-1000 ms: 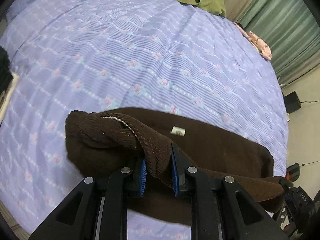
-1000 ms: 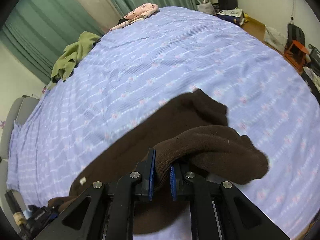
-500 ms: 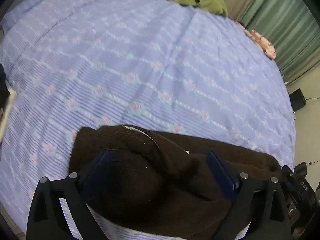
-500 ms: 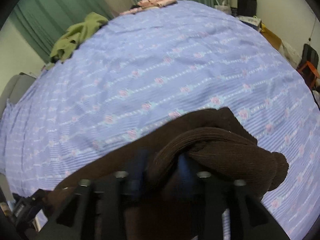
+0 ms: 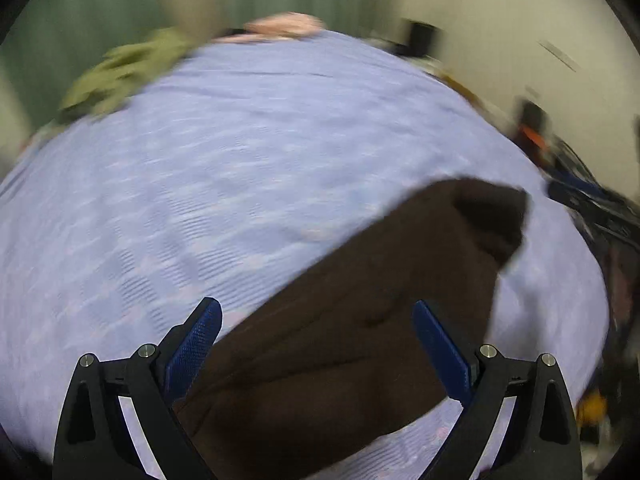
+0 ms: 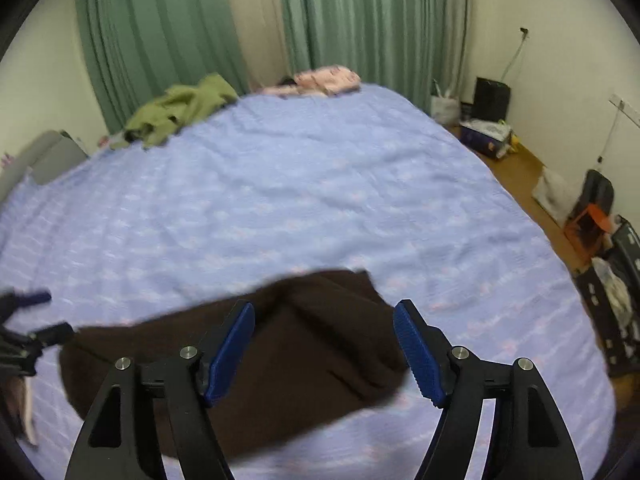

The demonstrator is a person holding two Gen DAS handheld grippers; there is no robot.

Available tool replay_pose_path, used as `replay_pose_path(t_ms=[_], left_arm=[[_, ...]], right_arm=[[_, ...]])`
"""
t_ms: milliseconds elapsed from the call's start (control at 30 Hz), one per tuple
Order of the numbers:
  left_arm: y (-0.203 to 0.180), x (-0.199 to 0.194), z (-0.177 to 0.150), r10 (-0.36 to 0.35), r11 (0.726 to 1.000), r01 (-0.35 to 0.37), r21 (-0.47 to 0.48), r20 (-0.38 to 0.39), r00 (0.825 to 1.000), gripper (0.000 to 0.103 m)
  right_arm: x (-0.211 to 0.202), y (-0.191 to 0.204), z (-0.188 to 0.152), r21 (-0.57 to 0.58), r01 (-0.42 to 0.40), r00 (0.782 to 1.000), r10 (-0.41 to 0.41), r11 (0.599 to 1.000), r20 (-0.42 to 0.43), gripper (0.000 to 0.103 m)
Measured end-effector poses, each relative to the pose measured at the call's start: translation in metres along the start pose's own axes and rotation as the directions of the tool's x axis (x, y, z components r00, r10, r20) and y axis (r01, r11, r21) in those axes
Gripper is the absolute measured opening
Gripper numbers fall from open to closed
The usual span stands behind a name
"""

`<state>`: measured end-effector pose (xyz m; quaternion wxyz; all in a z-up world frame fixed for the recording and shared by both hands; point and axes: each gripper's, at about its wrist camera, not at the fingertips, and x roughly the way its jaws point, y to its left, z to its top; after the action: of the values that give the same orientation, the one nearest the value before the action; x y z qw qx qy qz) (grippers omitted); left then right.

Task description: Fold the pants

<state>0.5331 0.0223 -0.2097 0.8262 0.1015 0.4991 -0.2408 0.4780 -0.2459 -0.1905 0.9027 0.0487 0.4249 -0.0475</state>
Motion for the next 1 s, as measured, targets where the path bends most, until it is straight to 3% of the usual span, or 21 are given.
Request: replay_pose_path(t_ms=[33, 100, 367, 433, 467, 500, 533, 567, 633, 833, 1000], left_arm=[[-0.006, 0.017, 0.006, -0.053, 0.998, 0.055, 0.03, -0.038, 0.998, 0.097], [-0.016, 0.04, 0.013, -0.083, 0.993, 0.089, 0.075, -0.077, 0.994, 0.096], [-0.022, 0.114, 0.017, -0.103, 0.988, 0.124, 0.09, -0.207, 0.973, 0.093], [-0.024, 0.128, 0.013, -0.099, 0.988, 0.124, 0.095, -0.239, 0.966, 0.083], [-0.022, 0.133, 0.011, -0.099, 0.988, 0.124, 0.09, -0.244, 0.965, 0.078], [-0.02, 0.137, 0.008, -0.099, 0.989, 0.122, 0.081, -0.245, 0.964, 0.063], [-0.019, 0.139, 0.006, -0.105, 0.99, 0.125, 0.071, -0.244, 0.964, 0.051], [-0.016, 0.141, 0.004, -0.124, 0.989, 0.139, 0.045, -0.244, 0.962, 0.048], [-0.012, 0.14, 0.001, -0.151, 0.988, 0.156, 0.005, -0.237, 0.96, 0.031], [-0.003, 0.098, -0.007, -0.176, 0.983, 0.168, -0.068, -0.142, 0.974, 0.025], [0.01, 0.103, 0.0, -0.141, 0.986, 0.125, -0.111, -0.151, 0.978, 0.026]], right_arm=[[0.004, -0.005, -0.002, 0.005, -0.005, 1.0, 0.005, 1.0, -0.011, 0.073], [0.015, -0.02, -0.008, 0.023, -0.009, 0.999, 0.01, 1.0, -0.031, 0.073], [0.06, -0.048, -0.024, 0.042, -0.019, 0.993, 0.023, 0.999, -0.115, 0.073], [0.07, -0.049, -0.024, 0.027, -0.014, 0.991, 0.017, 1.0, -0.133, 0.072], [0.072, -0.049, -0.024, 0.023, -0.023, 0.991, 0.026, 0.999, -0.132, 0.07], [0.075, -0.05, -0.022, 0.014, -0.027, 0.991, 0.029, 1.0, -0.128, 0.067], [0.077, -0.05, -0.02, 0.007, -0.022, 0.992, 0.023, 1.0, -0.126, 0.058], [0.08, -0.05, -0.019, 0.0, -0.021, 0.992, 0.021, 1.0, -0.127, 0.048], [0.092, -0.05, -0.014, 0.004, -0.044, 0.988, 0.044, 0.999, -0.15, 0.031], [0.092, -0.042, 0.008, 0.013, -0.032, 0.992, 0.034, 0.999, -0.12, 0.028], [0.134, -0.026, 0.039, -0.049, -0.015, 0.979, 0.005, 0.999, -0.202, 0.028]])
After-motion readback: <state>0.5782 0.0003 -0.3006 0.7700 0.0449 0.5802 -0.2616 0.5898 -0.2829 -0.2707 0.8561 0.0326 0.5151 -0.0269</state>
